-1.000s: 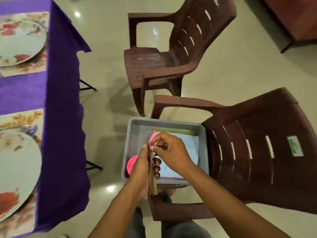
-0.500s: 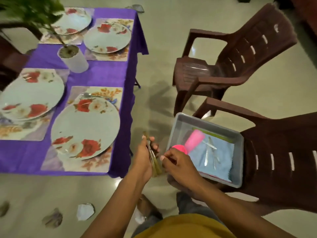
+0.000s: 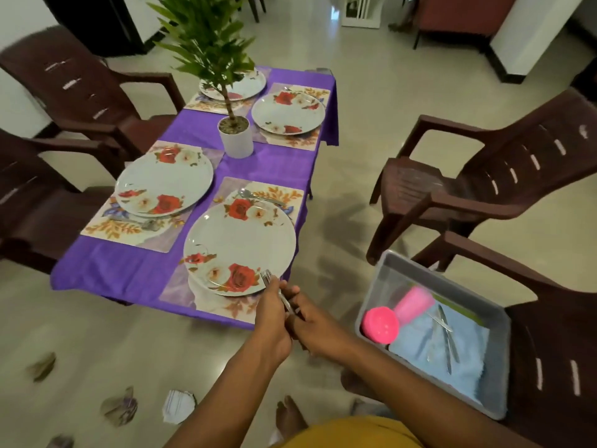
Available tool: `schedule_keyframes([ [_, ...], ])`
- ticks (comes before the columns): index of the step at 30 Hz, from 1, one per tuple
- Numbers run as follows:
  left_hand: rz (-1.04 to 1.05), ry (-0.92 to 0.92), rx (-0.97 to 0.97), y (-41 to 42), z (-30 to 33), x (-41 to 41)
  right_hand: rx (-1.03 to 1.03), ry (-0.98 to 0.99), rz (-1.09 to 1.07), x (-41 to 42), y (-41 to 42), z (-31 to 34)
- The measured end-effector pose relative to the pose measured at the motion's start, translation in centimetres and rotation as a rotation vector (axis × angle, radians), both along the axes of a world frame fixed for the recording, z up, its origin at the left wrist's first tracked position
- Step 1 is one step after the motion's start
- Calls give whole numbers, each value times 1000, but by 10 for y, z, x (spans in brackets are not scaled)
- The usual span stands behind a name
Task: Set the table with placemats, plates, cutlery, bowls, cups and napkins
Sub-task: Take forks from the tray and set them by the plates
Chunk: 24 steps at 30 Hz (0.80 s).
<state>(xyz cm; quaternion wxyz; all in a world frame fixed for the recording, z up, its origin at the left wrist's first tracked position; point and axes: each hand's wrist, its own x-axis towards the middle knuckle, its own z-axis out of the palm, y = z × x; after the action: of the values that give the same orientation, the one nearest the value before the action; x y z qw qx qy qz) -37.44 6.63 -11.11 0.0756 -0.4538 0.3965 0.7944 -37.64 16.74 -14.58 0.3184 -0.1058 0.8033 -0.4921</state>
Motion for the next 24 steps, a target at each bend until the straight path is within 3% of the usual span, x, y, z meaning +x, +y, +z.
schedule_keyframes([
  [9, -101, 104, 103, -32, -12, 4, -9, 33, -51, -21, -26, -7],
  [18, 36, 101, -7, -66, -20, -20, -74, -124, 57, -75, -52, 5],
  [24, 165, 76, -61, -70, -24, -48, 51, 24, 111, -124, -65, -10],
])
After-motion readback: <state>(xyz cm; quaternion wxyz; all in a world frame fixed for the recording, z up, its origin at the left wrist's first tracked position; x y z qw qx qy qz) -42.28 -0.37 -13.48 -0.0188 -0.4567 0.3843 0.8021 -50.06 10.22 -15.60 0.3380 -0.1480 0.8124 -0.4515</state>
